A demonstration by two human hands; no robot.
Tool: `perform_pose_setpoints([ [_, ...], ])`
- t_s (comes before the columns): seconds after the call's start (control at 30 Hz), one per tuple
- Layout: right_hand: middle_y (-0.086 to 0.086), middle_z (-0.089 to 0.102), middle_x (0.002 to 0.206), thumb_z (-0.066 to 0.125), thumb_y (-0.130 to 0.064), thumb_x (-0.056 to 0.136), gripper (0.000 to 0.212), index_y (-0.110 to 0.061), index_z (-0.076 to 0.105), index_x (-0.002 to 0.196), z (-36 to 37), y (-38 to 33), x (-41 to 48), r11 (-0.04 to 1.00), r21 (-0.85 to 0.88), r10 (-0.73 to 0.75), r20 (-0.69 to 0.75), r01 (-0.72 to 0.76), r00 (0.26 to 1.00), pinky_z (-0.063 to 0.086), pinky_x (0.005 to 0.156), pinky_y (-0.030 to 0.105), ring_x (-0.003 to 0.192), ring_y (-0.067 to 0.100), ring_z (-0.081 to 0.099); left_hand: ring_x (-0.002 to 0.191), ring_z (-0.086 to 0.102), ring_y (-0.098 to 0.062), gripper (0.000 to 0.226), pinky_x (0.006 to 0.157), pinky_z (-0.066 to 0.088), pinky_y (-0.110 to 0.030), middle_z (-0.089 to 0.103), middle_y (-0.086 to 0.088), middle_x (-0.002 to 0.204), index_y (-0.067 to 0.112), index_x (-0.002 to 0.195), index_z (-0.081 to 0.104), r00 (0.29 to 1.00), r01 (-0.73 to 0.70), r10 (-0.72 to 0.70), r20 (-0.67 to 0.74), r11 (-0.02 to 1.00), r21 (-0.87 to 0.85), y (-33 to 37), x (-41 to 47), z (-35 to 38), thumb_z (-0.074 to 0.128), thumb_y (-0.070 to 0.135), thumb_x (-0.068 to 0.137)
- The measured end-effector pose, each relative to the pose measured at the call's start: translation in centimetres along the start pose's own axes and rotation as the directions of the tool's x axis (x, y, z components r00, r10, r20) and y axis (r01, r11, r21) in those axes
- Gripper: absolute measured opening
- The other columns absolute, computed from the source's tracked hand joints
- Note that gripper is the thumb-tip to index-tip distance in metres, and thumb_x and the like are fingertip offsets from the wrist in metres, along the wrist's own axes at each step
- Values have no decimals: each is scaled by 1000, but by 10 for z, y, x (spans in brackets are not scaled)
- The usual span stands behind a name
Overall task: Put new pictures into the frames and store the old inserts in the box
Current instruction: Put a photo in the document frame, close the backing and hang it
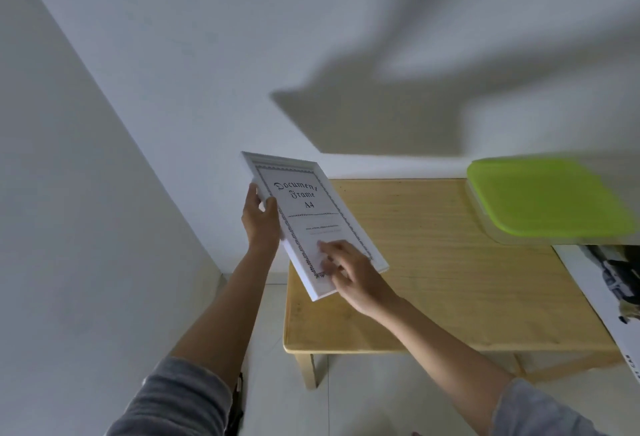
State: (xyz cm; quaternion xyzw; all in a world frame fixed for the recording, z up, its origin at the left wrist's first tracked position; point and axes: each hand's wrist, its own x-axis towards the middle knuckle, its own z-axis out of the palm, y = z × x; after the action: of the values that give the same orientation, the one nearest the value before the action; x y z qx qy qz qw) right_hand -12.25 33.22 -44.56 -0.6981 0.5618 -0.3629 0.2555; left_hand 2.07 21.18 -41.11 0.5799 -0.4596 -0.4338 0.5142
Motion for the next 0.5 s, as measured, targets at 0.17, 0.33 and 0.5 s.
perform_pose_setpoints([
  [0.17,7,43,137,45,-20,96,45,-10,37,140,-33,24,13,958,-69,263,-165,-277,951,29,111,35,128,19,37,63,56,-10,35,64,50,-26,59,0,80,22,117,53,989,143,-132,64,963,-230,-5,-13,-28,43,2,90],
  [0.33,7,29,150,41,-25,98,51,-12,26,145,-67,38,26,893,38,446,-199,-448,872,27,112,35,137,23,30,71,65,-17,42,66,58,-30,66,-7,93,14,134,46,969,221,-169,182,920,-325,2,-22,-19,48,6,93],
  [0.5,3,65,112,38,-14,96,31,-23,54,121,-116,41,36,848,394,468,-243,-354,850,49,66,20,92,14,63,66,67,-15,37,60,57,-29,68,-5,90,17,130,49,958,217,-114,261,888,-406,37,-20,28,48,10,94],
])
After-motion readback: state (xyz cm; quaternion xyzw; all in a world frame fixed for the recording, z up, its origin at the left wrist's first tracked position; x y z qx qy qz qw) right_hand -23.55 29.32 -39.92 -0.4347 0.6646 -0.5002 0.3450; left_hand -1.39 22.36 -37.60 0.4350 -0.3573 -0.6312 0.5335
